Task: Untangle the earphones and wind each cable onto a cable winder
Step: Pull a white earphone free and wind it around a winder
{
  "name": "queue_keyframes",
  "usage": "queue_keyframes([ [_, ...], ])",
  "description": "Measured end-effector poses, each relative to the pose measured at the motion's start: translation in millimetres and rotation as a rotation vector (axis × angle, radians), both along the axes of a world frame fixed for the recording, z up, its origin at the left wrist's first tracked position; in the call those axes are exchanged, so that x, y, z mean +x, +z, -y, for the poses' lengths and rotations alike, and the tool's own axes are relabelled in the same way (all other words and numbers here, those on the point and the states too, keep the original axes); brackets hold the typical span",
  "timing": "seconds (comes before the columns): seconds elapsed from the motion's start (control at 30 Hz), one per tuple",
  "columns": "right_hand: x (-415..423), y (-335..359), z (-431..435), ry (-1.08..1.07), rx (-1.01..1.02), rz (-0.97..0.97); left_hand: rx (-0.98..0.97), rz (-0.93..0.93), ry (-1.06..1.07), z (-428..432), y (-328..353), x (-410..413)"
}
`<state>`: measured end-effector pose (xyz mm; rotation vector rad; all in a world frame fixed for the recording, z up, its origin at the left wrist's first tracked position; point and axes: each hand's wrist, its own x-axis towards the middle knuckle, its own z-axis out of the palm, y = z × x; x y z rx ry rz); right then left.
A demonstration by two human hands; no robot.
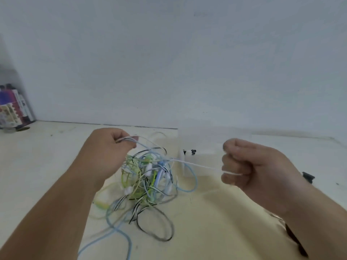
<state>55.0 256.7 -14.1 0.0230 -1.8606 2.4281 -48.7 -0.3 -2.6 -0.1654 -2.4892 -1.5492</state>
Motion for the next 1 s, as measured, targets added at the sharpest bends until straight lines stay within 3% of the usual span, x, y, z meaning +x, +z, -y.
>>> queue_keyframes([
  [0.1,3,-2,9,0.043,0.614,0.074,0.106,0.011,0.153,1,1,-4],
  [0.17,4,-6,15,0.090,0.903,0.103,0.166,0.029,0.209,3,2,-6],
  [0.23,5,-9,18,0.105,0.961,0.107,0.185,0.033,0.228,4,2,-5],
  [0.33,3,-10,17,-0.011,0.892,0.062,0.101,-0.003,0.192,4,5,0],
  [0.5,-1,-10,15,-0.269,0.897,-0.116,-0.122,-0.096,-0.151,-3,11,17],
  [0.6,1,-8,17,-0.196,0.739,-0.184,-0.243,-0.265,-0.313,-16,9,25],
  [0.7,2,-6,23,-0.055,0.394,-0.201,-0.348,-0.229,-0.468,-30,-6,31],
  [0.77,2,-4,24,0.005,0.157,-0.168,-0.429,-0.240,-0.465,-36,-12,30],
  [1.0,2,12,13,-0.078,-0.392,-0.116,-0.369,-0.198,-0.337,-15,2,19],
])
